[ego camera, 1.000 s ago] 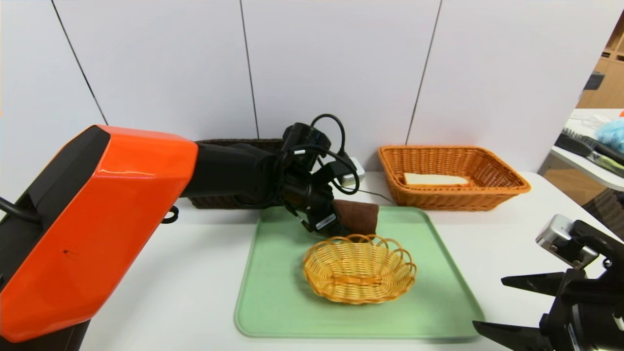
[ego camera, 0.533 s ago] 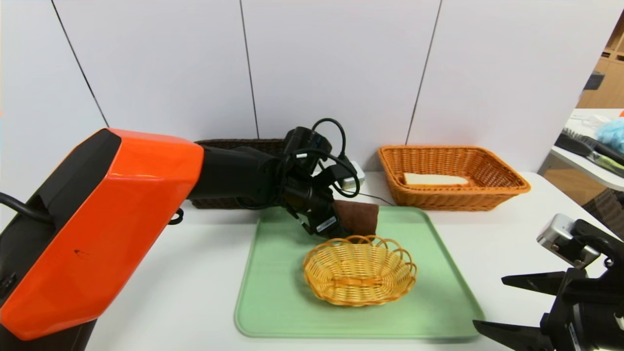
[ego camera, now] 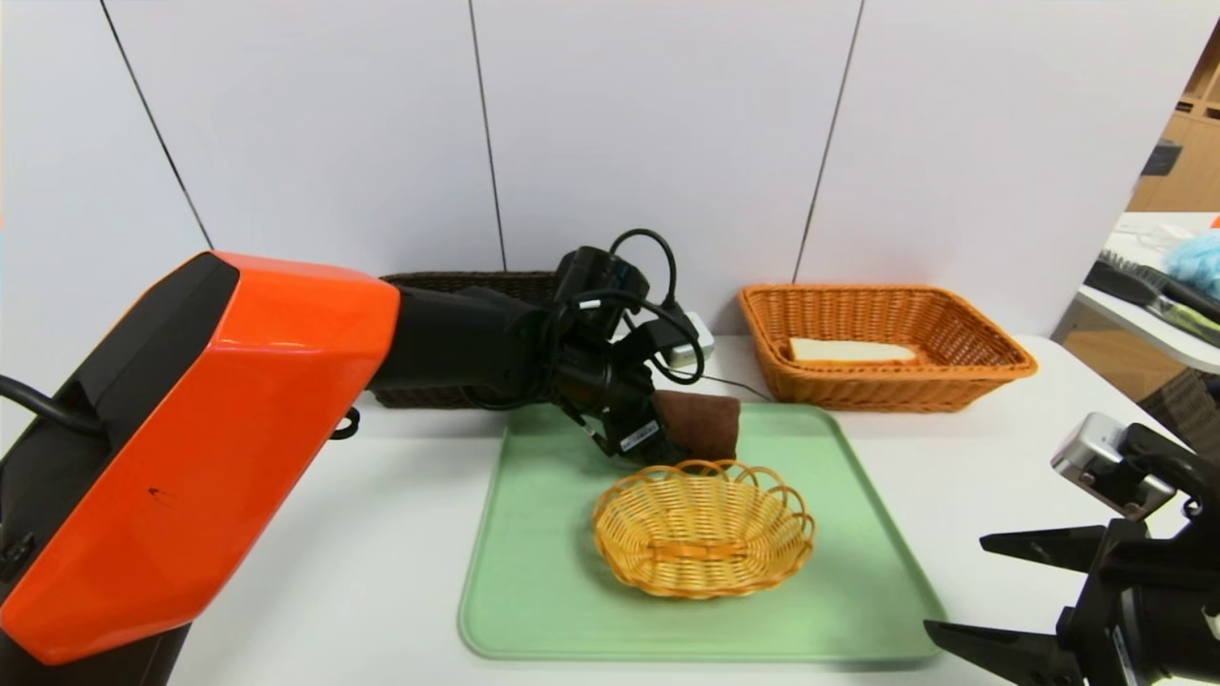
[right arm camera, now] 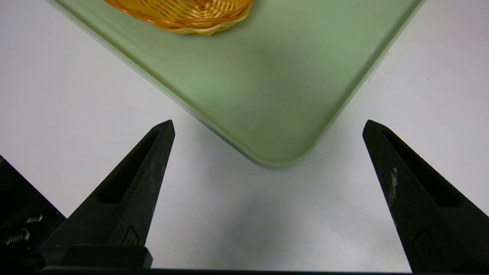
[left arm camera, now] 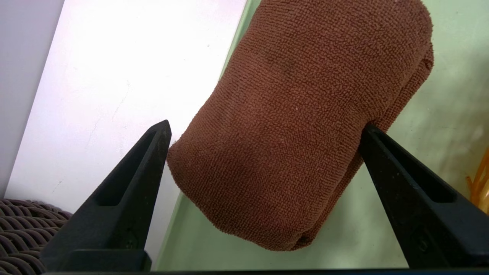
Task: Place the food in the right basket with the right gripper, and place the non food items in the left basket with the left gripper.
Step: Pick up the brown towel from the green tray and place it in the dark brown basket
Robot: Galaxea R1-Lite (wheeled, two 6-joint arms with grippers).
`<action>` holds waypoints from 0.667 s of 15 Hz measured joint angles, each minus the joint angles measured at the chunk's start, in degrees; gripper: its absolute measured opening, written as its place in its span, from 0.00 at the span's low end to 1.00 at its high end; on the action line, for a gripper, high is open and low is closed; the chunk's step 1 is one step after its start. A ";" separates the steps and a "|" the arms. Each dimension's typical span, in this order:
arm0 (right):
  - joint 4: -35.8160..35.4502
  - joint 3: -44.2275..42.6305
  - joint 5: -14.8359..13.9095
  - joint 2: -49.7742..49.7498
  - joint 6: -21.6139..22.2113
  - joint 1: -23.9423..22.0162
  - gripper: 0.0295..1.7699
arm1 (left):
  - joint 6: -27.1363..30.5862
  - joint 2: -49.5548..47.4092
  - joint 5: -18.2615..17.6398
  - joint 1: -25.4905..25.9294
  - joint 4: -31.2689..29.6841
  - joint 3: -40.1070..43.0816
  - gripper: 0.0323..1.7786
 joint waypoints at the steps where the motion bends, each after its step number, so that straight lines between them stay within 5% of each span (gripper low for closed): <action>1: 0.00 -0.01 -0.01 0.00 -0.01 0.00 0.96 | 0.09 0.00 -0.02 0.00 0.00 0.06 0.81; 7: 0.00 -0.15 0.00 0.00 -0.01 0.00 0.96 | 0.07 -0.02 0.07 -0.11 -0.17 0.15 0.40; 8: 0.00 -0.28 0.00 0.00 0.02 0.00 0.96 | 0.09 -0.13 0.05 -0.11 -0.15 0.13 0.24; 10: 0.00 -0.34 0.00 0.00 0.05 0.00 0.96 | 0.07 -0.80 0.05 -0.11 -0.04 0.17 0.20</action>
